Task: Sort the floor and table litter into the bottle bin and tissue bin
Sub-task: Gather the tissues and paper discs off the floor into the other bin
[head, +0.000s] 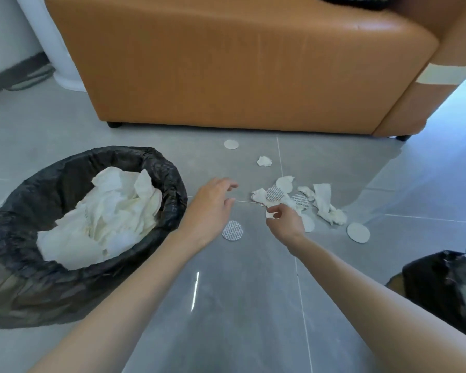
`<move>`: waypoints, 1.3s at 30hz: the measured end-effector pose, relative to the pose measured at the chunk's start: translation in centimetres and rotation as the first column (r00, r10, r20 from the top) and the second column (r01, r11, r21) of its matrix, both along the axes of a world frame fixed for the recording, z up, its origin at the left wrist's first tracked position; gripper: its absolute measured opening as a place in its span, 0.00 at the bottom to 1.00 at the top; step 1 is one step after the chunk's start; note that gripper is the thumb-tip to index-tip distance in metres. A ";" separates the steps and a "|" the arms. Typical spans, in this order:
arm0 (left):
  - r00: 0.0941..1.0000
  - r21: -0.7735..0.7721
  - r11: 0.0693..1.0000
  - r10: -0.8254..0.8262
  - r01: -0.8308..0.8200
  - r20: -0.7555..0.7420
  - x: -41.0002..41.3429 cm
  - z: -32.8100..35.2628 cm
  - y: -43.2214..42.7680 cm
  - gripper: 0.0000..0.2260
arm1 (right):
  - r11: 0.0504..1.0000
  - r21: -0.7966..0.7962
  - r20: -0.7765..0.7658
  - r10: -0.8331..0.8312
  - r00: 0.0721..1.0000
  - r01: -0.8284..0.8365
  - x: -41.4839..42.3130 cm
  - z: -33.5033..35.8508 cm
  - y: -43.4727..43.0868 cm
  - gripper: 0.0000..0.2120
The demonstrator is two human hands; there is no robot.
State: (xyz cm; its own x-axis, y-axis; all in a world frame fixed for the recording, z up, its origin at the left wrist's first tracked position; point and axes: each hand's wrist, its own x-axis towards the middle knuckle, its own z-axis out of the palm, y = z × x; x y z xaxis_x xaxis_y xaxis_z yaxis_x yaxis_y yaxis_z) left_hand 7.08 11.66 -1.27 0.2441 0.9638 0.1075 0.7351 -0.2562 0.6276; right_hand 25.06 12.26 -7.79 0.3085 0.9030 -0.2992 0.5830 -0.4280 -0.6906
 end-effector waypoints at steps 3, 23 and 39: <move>0.998 -0.123 0.992 -0.016 0.008 -0.062 1.2 -3.0 1.3 0.15 | 0.998 -0.059 0.096 0.006 0.995 0.000 2.9 -1.7 0.1 0.18; 0.905 -0.384 0.919 -0.234 0.087 -0.356 3.0 -16.0 5.0 0.23 | 0.917 -0.243 0.348 0.387 0.854 -0.316 5.7 -8.2 5.9 0.28; 0.983 -0.425 0.904 -0.045 -0.036 -0.179 1.9 -16.2 3.5 0.21 | 0.924 -0.027 0.178 0.380 0.908 -0.382 4.0 -8.7 0.7 0.09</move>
State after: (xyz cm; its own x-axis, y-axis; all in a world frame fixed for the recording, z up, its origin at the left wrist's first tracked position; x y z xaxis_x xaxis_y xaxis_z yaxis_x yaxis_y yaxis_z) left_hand 8.97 15.15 -17.49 0.2248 0.9061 -0.3583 0.8453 0.0016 0.5343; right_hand 29.09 12.98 -16.51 -0.0121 0.9644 -0.2641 0.8133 -0.1441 -0.5637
